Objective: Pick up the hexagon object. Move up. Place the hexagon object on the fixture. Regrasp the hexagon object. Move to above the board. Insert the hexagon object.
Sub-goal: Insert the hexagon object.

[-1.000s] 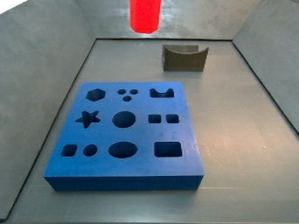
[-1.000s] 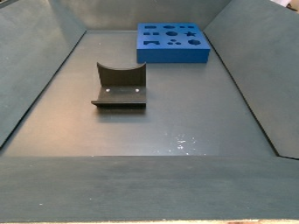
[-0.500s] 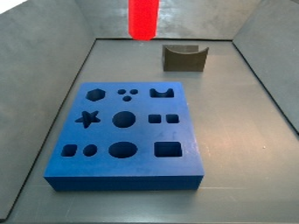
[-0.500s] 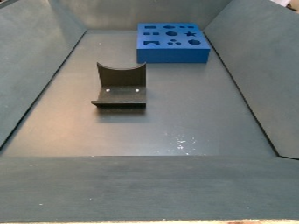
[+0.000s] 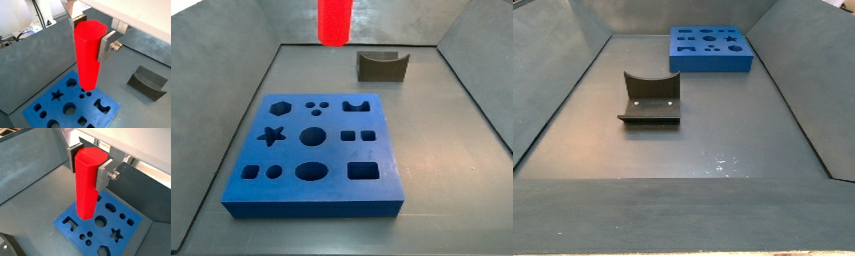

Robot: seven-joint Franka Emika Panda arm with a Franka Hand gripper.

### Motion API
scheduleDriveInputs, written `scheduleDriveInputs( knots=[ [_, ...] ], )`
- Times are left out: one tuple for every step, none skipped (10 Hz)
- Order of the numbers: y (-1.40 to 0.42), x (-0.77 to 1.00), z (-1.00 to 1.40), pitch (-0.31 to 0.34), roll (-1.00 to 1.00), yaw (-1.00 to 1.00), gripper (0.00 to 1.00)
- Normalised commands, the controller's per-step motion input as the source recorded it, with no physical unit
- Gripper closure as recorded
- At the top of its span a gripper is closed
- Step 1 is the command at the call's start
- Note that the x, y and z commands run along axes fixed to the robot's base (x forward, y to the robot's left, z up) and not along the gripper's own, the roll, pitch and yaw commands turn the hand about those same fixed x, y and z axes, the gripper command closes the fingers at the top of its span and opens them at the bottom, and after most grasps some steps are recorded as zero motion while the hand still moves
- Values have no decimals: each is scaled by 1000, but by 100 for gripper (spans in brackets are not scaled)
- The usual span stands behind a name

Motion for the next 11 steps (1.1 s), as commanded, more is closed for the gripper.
scheduleDriveInputs(
  knots=[
    [40, -183, -114, -4, 0, -163, 100],
    [37, -186, -94, -1, 0, -163, 100],
    [0, -23, -29, 0, 0, -77, 100],
    [0, -114, 0, 0, 7, -3, 100],
    [0, -6, 0, 0, 0, -9, 100],
    [0, -3, 0, 0, 0, -6, 100],
    [11, -217, -3, 0, 0, -143, 100],
    [54, -523, -46, 0, 0, -660, 100],
    [86, -417, -31, 0, 0, -780, 100],
    [0, -131, 0, 0, 0, -137, 100],
    [0, -20, -43, 0, 0, 0, 100]
  ],
)
